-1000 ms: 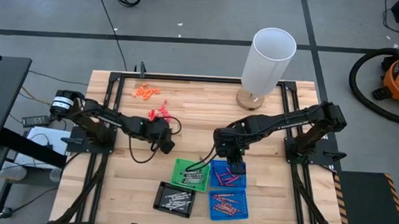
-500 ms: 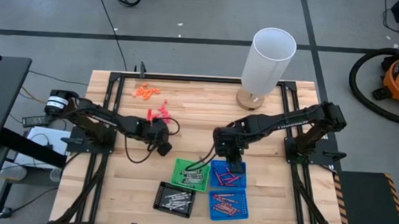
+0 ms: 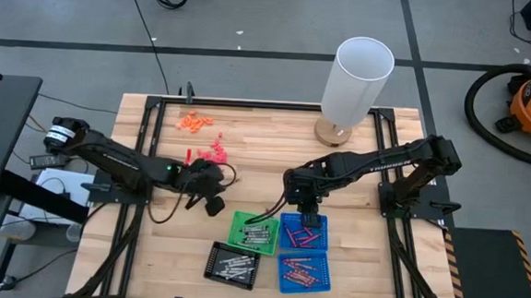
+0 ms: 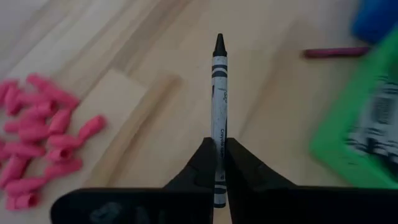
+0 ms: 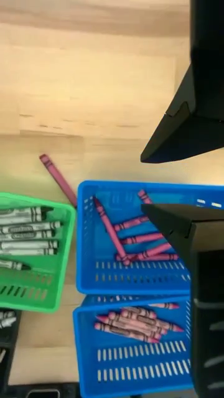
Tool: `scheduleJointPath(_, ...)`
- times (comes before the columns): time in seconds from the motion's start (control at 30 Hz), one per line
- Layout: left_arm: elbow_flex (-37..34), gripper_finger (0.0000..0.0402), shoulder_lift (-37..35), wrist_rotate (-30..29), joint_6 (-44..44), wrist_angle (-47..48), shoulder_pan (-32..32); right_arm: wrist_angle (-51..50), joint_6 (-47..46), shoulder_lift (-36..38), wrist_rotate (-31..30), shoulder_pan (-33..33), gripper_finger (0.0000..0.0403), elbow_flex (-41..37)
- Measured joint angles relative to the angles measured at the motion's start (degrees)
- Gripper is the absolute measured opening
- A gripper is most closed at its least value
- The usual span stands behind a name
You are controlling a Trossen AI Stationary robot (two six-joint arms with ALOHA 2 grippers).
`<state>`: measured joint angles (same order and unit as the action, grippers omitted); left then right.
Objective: Sort crayons
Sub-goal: Put the black crayon into the green bin
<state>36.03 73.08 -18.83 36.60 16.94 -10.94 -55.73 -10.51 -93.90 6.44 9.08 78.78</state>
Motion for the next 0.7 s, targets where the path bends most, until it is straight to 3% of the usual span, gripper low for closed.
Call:
scheduleJointPath(0.2,0.1,0.0013,-0.9,-0.4,-2.8,-6.2,-4.2,-1.0,-1.0,0.5,-3.3,-0.4,0.0123,0.0)
scheduleJointPath(0.5,0.1,0.0014,-0.9,-0.4,-2.9,-13.1,-9.4,-3.0,-13.0,5.4,-9.0,-1.6,0.0123,0.0)
scheduleJointPath(0.7,0.1,0.0014,0.4,-0.5,-2.7,-18.7,-11.8,-2.6,-16.0,8.6,-10.4,-2.1,0.0123,0.0)
